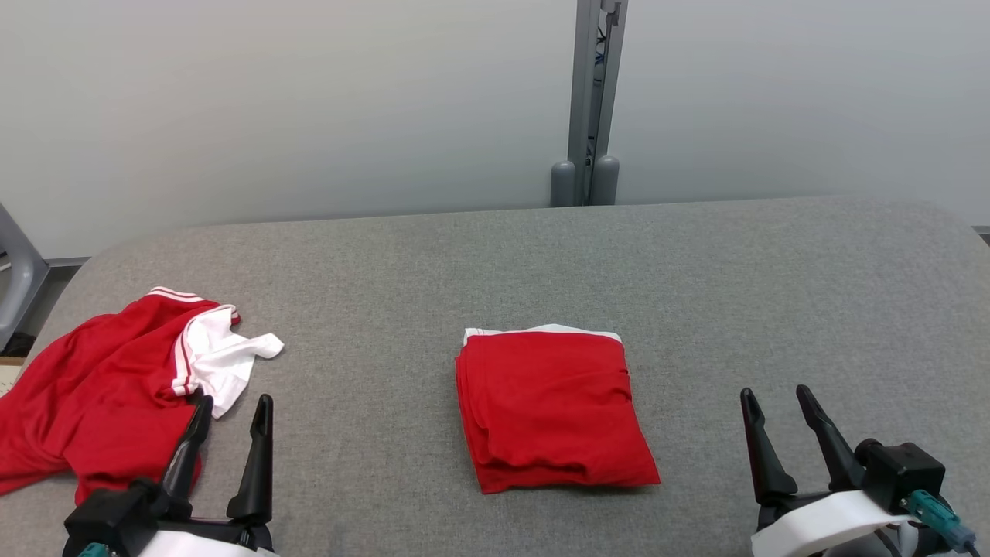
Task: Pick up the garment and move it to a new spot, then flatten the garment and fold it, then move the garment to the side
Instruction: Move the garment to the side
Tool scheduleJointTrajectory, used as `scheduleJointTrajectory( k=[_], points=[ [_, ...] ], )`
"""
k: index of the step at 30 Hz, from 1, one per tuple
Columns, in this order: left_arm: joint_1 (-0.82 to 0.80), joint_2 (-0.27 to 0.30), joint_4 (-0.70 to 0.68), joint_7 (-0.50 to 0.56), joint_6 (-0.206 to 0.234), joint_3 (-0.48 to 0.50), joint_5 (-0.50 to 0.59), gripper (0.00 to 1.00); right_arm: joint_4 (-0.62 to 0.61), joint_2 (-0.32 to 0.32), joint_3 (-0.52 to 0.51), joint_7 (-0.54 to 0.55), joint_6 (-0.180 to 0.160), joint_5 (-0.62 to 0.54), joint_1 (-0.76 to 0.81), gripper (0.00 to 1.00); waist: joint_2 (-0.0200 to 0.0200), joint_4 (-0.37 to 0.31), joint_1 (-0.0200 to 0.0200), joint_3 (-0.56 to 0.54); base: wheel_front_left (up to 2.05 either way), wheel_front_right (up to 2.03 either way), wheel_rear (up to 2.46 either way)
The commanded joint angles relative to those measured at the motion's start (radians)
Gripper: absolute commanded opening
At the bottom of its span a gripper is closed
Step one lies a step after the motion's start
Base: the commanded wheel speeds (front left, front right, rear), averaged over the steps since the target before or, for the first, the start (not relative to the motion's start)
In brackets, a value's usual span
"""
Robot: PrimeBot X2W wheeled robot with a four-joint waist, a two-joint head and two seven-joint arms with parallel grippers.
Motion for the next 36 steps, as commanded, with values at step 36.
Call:
scheduleJointTrajectory(
  k=[36],
  points=[
    [-0.032,0.015,0.003,0.000,-0.002,-0.043,0.003,1.00,0.554,-0.024,0.170,0.359,0.001,0.441,-0.405,1.00,-0.0001,0.169,0.0000,0.048,0.00,0.00,0.00]
  ],
)
